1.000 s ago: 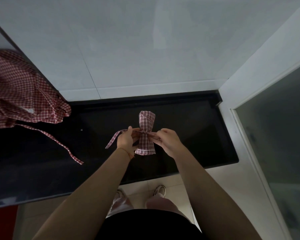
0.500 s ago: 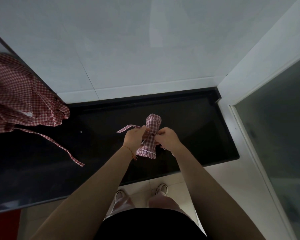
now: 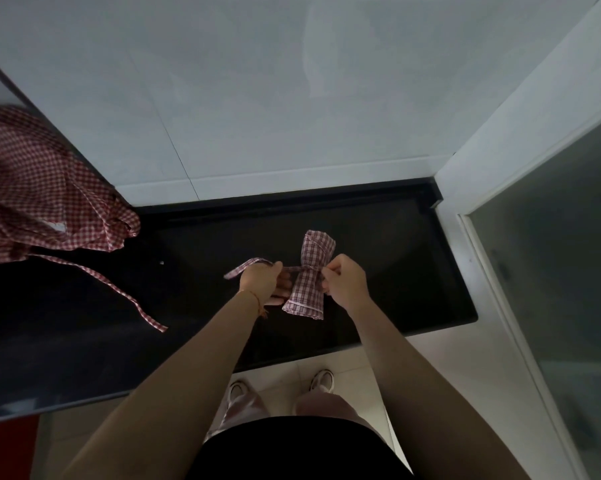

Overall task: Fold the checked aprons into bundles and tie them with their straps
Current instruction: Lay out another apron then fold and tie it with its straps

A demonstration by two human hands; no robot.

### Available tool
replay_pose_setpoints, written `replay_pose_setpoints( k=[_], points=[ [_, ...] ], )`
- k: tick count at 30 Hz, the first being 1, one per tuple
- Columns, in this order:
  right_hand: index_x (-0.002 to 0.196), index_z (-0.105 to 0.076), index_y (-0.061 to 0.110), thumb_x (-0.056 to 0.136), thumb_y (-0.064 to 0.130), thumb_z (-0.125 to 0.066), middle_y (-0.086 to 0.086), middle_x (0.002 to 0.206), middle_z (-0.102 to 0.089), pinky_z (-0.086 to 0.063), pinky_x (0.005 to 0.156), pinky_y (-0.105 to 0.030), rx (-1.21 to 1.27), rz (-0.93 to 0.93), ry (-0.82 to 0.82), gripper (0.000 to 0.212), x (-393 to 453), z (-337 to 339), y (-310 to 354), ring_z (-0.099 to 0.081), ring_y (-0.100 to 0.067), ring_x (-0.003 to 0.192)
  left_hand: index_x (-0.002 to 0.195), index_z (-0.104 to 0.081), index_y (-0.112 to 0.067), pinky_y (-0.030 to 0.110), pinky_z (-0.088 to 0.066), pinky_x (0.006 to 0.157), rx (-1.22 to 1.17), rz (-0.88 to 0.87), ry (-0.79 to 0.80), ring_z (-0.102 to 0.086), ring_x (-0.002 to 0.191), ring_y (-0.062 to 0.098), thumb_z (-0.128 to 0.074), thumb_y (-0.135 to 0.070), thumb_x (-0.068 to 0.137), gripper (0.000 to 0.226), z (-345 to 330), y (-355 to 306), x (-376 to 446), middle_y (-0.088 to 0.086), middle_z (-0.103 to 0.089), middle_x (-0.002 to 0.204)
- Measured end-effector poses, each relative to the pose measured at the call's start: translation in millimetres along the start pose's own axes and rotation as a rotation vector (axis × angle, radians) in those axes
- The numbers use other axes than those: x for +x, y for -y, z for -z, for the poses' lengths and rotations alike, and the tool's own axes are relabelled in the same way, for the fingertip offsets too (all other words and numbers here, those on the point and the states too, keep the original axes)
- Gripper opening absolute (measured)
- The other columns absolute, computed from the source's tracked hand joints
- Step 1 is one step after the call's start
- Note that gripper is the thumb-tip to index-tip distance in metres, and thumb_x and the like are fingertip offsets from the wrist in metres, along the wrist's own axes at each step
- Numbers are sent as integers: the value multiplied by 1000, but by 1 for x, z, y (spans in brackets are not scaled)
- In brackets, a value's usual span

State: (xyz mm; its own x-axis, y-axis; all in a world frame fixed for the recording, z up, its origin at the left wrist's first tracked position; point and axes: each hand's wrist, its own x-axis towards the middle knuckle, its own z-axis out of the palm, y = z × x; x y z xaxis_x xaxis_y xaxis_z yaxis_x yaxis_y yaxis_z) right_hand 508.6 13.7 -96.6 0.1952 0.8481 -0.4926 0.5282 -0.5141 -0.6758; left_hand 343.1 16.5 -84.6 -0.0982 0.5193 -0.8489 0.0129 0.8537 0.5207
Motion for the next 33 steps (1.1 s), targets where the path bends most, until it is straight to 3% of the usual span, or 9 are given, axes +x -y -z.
replay_pose_setpoints(
  k=[3,6,8,11,16,21,27,30,33],
  points=[
    [90,-53,23,98,13,-56,-5,98,-65,-59,86,-40,22,-46,68,13,0,-4,-3,-67,-16,89,96,-62,-10,34,-56,69,591,-115,-218,-64,78,18,-60,-32,95,23,13,-3,2,7,-67,94],
    [90,-52,25,99,16,-56,-4,100,-64,-58,88,-40,33,-54,79,13,0,-7,-2,-67,-16,91,102,-54,-19,33,-51,81,722,-561,-553,-53,93,13,-68,-27,88,21,9,-2,-2,-2,-54,104],
    [91,-53,24,99,16,-56,-4,99,-65,-58,88,-41,47,-56,83,11,1,-6,-3,-67,-17,91,117,-53,-21,29,-47,88,729,-662,-288,-53,99,8,-64,-32,92,29,-1,-2,4,-6,-54,110],
    [95,-54,21,99,16,-55,-6,102,-65,-59,86,-39,86,-84,90,7,2,-1,-8,-68,-17,92,118,-51,-21,28,-49,78,748,-417,74,-60,88,11,-55,-41,97,29,-14,-2,11,-1,-62,104],
    [98,-53,19,100,15,-53,-2,99,-61,-58,79,-32,116,-83,105,5,3,9,-13,-65,-13,88,81,-54,-18,25,-44,63,623,-353,123,-46,61,9,-45,-37,103,31,-14,-1,6,-1,-50,71],
    [101,-54,19,101,14,-51,-4,109,-63,-57,78,-30,143,-72,212,6,4,9,-12,-66,-15,97,94,-68,-15,21,-46,64,283,-477,114,-55,74,9,-51,-21,101,20,-16,-9,-6,4,-63,94],
    [109,-57,17,102,13,-50,-6,103,-67,-57,71,-26,92,-73,276,10,2,15,-9,-69,-14,86,120,-66,-15,10,-44,58,370,-527,136,-58,70,1,-52,-15,101,23,-29,-9,-2,-2,-66,93],
    [109,-59,16,102,14,-51,-4,95,-67,-51,63,-23,9,-43,293,11,3,21,-7,-63,-13,74,113,-71,-17,15,-50,77,378,-555,89,-62,92,2,-61,-17,96,20,-34,-11,2,-7,-68,106],
    [105,-61,16,101,15,-51,-4,90,-65,-49,62,-23,-5,-30,319,11,3,25,-4,-58,-12,70,96,-74,-24,25,-52,91,379,-574,71,-65,94,4,-69,-21,91,8,-38,-13,7,-10,-71,97]
  ],
)
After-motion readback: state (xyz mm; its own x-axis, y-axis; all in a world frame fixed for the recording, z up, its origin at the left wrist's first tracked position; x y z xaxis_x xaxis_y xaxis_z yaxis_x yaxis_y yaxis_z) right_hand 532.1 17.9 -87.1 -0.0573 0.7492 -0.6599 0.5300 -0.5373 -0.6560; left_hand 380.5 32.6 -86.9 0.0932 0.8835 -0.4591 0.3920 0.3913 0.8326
